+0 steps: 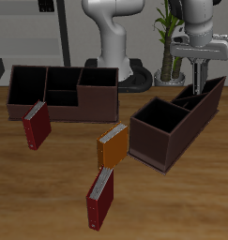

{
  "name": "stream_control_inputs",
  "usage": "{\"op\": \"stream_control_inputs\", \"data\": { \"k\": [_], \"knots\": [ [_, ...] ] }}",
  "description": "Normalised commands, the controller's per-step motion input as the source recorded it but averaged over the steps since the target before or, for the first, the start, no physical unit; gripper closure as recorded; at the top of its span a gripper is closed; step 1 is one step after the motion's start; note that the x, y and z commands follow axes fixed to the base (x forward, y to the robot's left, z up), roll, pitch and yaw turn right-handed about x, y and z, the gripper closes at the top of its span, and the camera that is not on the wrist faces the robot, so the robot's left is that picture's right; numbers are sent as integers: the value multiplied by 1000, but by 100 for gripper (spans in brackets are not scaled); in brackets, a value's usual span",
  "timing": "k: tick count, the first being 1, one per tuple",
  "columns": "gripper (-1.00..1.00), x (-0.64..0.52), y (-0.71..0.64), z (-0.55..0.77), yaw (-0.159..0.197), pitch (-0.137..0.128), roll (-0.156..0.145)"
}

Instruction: Place the striped book into the left desk caddy's left compartment

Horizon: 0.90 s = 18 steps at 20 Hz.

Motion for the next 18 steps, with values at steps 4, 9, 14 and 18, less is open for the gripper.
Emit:
{"op": "stream_control_inputs", "data": {
  "k": [4, 9, 14, 18],
  "knots": [
    [100, 80, -146, 241, 10, -47, -19],
    [100, 79, 40, -83, 10, 15, -9],
    [100, 99, 18, -140, -11, 31, 1],
    [100, 72, -21, -134, 6, 18, -13]
  ]
}}
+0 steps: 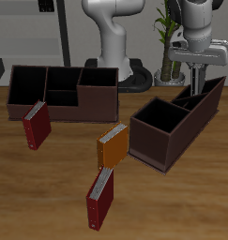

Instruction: Place the striped book into the left desk caddy's left compartment

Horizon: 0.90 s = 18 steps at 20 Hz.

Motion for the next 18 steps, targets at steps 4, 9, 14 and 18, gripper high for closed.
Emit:
{"op": "stream_control_inputs", "data": {
  "k": [4, 9, 14, 18],
  "knots": [
    [100, 90, 3, -140, 8, 19, -11],
    [100, 133, -31, -200, -10, 47, -20],
    [100, 106, -53, -220, -28, 53, -4],
    [-100, 42, -46, -131, -30, 9, 7]
  ]
}}
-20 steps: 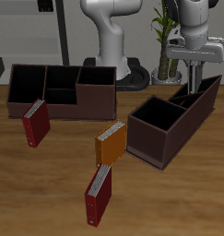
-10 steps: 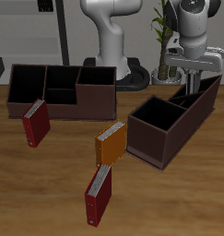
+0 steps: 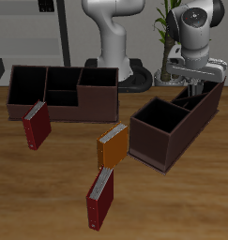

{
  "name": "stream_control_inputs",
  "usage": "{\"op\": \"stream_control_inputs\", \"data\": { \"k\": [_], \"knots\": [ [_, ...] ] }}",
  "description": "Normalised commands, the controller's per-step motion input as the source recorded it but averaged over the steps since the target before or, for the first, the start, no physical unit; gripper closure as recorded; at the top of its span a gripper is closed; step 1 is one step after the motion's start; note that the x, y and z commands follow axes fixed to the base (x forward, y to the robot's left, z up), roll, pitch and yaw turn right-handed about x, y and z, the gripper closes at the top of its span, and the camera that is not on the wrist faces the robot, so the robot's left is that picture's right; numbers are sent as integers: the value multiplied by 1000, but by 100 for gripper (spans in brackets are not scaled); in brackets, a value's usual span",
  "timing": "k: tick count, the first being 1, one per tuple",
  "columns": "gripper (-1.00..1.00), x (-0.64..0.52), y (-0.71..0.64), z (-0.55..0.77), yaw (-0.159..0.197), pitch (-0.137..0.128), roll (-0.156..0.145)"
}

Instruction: Place the striped book into the left desk caddy's left compartment

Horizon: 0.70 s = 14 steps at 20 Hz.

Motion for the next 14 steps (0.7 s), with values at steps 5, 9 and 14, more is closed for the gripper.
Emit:
{"op": "stream_control_inputs", "data": {
  "k": [5, 9, 14],
  "knots": [
    [-100, -82, 39, -10, -27, -9, 9],
    [-100, -26, 1, -70, -22, 50, 17],
    [-100, -110, -1, 74, -4, -9, 19]
  ]
}}
